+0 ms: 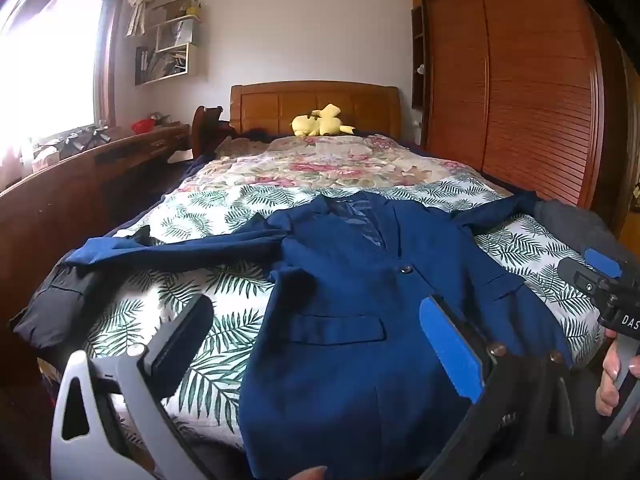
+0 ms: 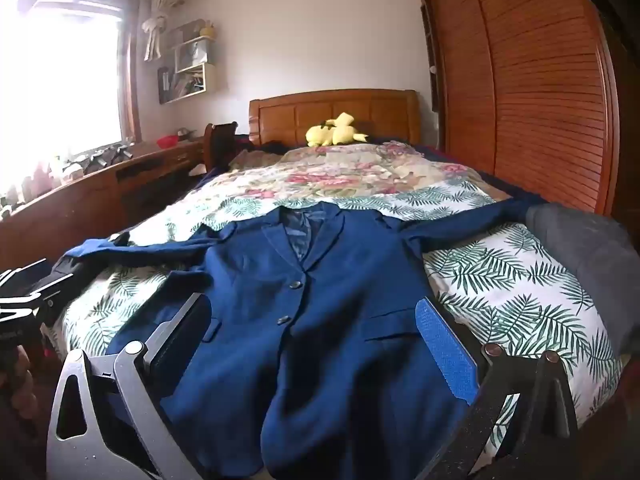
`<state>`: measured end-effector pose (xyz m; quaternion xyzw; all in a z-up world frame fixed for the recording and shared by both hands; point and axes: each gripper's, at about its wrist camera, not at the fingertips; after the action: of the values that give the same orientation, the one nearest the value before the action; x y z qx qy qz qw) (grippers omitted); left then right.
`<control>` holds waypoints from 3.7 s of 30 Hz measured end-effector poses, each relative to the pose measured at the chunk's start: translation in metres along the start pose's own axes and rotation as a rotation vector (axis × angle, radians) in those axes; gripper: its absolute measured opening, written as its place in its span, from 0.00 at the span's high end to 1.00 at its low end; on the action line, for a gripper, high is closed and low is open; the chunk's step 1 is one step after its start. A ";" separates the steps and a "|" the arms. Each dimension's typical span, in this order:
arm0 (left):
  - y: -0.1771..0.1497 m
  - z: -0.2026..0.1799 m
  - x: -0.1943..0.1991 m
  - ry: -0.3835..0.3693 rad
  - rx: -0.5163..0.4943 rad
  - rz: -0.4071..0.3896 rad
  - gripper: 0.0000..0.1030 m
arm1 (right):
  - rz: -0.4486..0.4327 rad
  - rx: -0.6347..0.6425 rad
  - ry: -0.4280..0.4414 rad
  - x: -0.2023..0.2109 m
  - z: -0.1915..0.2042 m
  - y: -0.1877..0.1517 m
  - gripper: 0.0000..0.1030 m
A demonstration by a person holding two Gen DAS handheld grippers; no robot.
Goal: Fold large clothes
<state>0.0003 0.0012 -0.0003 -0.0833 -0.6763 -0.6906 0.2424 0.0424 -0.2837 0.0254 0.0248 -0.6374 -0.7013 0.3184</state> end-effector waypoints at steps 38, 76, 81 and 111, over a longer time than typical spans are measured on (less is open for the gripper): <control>0.003 -0.004 0.010 0.012 -0.012 -0.028 0.00 | 0.010 0.006 -0.010 0.004 -0.002 0.001 0.00; 0.009 -0.007 0.020 0.002 -0.017 -0.054 0.00 | -0.001 0.012 -0.010 0.008 0.001 0.009 0.00; 0.009 -0.007 0.020 0.002 -0.017 -0.055 0.00 | -0.002 0.013 -0.009 0.009 0.002 0.008 0.00; 0.001 0.045 -0.050 0.082 0.015 0.061 0.00 | 0.104 0.104 0.174 -0.073 0.034 0.005 0.00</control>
<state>0.0346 0.0567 -0.0188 -0.0735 -0.6682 -0.6805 0.2916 0.0878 -0.2186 0.0097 0.0691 -0.6434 -0.6450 0.4065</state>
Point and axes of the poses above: each gripper's, at about its wrist camera, not at the fingertips, and x roughly against the way its jaws point, z to its left, y to its top, and after that the axes turned 14 degrees about y, right-handed
